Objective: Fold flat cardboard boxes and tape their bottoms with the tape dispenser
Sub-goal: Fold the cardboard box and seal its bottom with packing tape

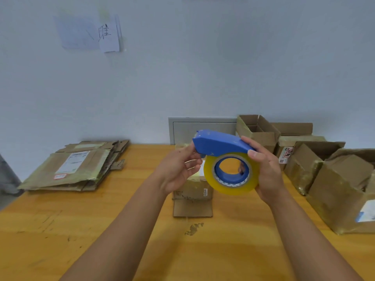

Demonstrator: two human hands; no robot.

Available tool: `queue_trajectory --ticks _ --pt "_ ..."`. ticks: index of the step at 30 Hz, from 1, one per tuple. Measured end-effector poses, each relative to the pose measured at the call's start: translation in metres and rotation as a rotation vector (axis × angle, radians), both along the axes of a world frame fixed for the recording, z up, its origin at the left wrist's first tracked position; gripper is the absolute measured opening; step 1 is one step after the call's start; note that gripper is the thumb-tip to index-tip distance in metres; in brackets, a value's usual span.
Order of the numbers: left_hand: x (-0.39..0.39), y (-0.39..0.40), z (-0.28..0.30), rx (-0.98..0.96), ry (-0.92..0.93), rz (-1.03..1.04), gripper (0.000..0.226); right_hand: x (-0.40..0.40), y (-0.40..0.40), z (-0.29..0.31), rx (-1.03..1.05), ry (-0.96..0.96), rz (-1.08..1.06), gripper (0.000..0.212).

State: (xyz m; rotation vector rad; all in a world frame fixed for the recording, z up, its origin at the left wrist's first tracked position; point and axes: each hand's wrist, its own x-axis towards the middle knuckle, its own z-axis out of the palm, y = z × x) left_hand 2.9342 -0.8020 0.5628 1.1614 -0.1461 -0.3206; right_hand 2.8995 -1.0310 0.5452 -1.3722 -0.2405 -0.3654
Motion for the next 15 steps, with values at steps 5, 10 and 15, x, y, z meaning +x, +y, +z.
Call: queue_trajectory --ticks 5,10,15 --pt "-0.002 0.007 -0.002 -0.124 0.069 -0.032 0.026 0.004 0.004 -0.005 -0.019 0.025 0.008 0.037" --pt "0.0 0.023 -0.004 -0.178 0.217 -0.04 0.035 0.008 0.001 -0.006 -0.055 0.035 0.038 0.038" --pt "0.001 0.025 -0.005 0.027 0.218 0.006 0.032 0.008 0.004 -0.002 -0.126 0.027 0.072 0.047"
